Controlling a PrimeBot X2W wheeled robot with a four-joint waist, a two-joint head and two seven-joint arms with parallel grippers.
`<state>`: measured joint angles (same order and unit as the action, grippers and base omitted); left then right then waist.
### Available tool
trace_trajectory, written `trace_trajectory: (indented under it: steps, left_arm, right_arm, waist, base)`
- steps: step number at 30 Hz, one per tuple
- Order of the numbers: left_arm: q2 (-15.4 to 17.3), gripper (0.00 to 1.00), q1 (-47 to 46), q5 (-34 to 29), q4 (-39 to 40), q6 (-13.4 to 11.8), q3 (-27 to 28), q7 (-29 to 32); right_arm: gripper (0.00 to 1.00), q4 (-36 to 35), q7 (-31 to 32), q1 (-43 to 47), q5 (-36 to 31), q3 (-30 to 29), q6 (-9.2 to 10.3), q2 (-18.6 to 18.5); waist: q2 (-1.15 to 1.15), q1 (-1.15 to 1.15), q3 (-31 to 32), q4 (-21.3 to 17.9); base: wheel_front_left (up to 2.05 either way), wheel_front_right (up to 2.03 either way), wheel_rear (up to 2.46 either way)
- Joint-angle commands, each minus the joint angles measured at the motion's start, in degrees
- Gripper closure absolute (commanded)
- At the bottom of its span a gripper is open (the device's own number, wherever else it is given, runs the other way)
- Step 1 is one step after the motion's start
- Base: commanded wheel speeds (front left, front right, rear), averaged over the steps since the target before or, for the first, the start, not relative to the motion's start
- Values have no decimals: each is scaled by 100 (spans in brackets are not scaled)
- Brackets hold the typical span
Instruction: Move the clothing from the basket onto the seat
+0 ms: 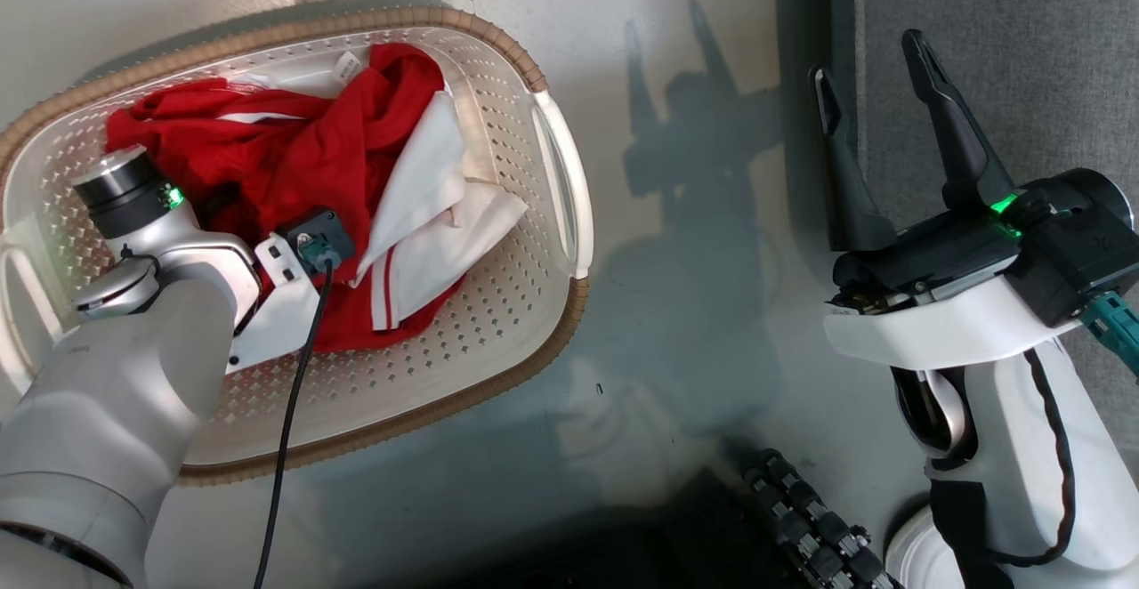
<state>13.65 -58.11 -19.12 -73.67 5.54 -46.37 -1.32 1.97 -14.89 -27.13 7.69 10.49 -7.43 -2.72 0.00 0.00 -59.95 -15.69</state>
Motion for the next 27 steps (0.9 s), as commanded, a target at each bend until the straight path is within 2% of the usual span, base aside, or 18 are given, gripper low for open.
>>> trace_trajectory:
  steps: [1,7,8,9,10,18,27]
  left_arm:
    - [41,0,-86,31,-33,-15,-30,169]
    - [48,0,-54,95,-53,14,-82,498]
    - [61,22,-45,118,-59,24,-78,567]
    - [66,84,-26,152,-63,47,-81,597]
    - [72,100,-16,165,-62,80,-95,594]
    - [172,100,11,306,-56,129,-145,505]
    - [-87,100,256,560,-26,89,-127,436]
  right_arm:
    - [0,-11,-21,-85,64,21,-11,-18]
    - [0,-8,-21,-61,71,72,-11,-17]
    - [0,-7,-21,-51,67,77,-11,-17]
    - [0,0,-21,-39,71,78,-11,-17]
    - [0,7,-21,-33,78,75,-11,-17]
    - [0,54,-21,-143,104,66,-11,-16]
    - [0,263,-21,1,75,-42,-11,-16]
  waist:
    - [0,0,-71,-61]
    - [0,0,-97,-106]
    - [0,0,-94,-108]
    - [0,0,-89,-111]
    - [0,0,-82,-115]
    - [0,0,62,-137]
    - [0,0,657,36]
  base:
    - [0,0,0]
    - [0,0,0]
    - [0,0,0]
    - [0,0,0]
    - [0,0,0]
    - [0,0,0]
    - [0,0,0]
